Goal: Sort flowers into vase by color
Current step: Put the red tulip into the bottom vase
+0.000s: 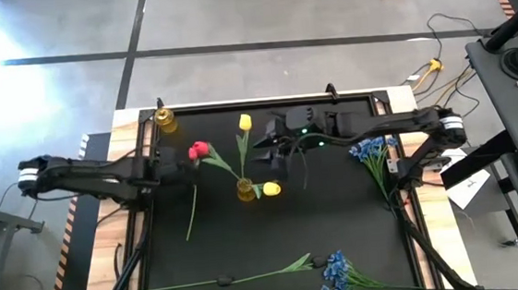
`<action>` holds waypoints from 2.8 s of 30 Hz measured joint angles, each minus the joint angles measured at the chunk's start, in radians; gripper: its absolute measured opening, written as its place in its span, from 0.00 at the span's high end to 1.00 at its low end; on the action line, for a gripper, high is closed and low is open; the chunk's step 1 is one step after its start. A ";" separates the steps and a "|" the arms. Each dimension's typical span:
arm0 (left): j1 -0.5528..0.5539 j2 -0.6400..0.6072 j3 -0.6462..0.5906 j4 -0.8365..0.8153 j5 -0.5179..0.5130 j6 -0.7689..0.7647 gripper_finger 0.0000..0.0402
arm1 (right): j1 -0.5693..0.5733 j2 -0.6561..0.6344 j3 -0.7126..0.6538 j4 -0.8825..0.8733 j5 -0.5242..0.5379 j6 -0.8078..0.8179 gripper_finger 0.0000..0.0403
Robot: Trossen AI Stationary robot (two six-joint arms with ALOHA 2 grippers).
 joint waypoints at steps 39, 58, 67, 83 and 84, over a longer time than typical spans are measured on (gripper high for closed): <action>0.004 0.171 -0.126 0.382 0.017 0.124 0.99 | 0.036 -0.209 -0.004 -0.165 0.112 0.042 0.47; -0.468 -0.132 -0.117 0.428 -0.005 0.313 1.00 | 0.035 -0.217 -0.004 -0.157 0.138 0.019 0.47; -0.523 -0.194 0.041 0.252 0.155 0.477 1.00 | 0.035 -0.219 -0.004 -0.157 0.138 0.025 0.47; -0.486 -0.145 0.064 1.005 0.001 1.283 1.00 | 0.035 -0.220 -0.004 -0.148 0.138 0.014 0.47; -0.474 -0.130 0.044 1.083 0.003 1.304 1.00 | 0.035 -0.220 -0.003 -0.148 0.138 0.014 0.47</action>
